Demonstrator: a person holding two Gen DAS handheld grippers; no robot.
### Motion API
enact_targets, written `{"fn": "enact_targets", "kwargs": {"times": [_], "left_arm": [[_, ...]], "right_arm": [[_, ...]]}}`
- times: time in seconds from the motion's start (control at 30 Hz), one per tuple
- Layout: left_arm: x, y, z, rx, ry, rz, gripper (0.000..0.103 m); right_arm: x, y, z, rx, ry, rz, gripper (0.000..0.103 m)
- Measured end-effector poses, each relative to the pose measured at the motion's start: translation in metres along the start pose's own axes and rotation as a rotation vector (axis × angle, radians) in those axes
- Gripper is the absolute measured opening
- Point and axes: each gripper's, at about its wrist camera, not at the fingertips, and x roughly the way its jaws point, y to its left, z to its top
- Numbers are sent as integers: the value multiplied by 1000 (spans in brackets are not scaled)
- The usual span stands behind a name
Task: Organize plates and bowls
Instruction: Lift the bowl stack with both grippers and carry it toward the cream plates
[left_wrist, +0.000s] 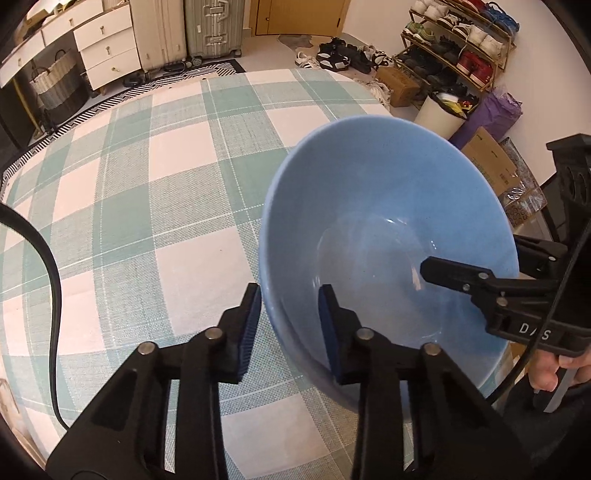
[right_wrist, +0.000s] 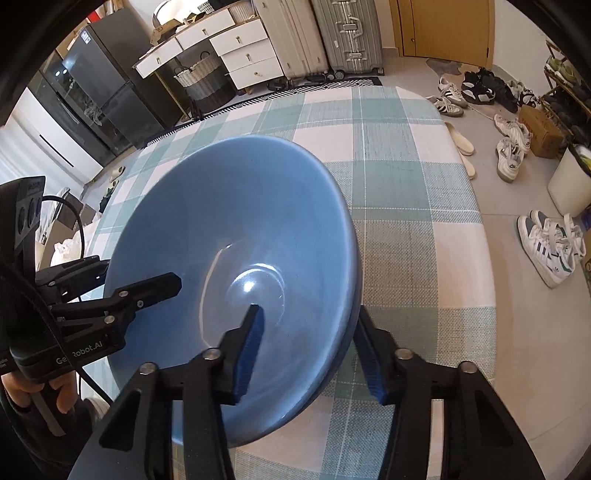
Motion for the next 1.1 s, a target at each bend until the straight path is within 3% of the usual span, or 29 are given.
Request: {"fn": "enact_targets", "kwargs": {"times": [0.1, 0.23, 0.43, 1.1], "left_arm": [[6, -3, -1, 15, 9, -8, 15], [11, -7, -4, 44, 4, 23, 13], [11, -9, -4, 66, -1, 33, 13], [-32, 7, -13, 48, -64, 38, 12]], "right_arm": [[3, 1, -1, -11, 4, 2, 36], [5, -1, -1, -16, -3, 0, 26], [4, 0, -3, -39, -5, -23, 21], [-17, 23, -3, -55, -35, -18, 17]]}}
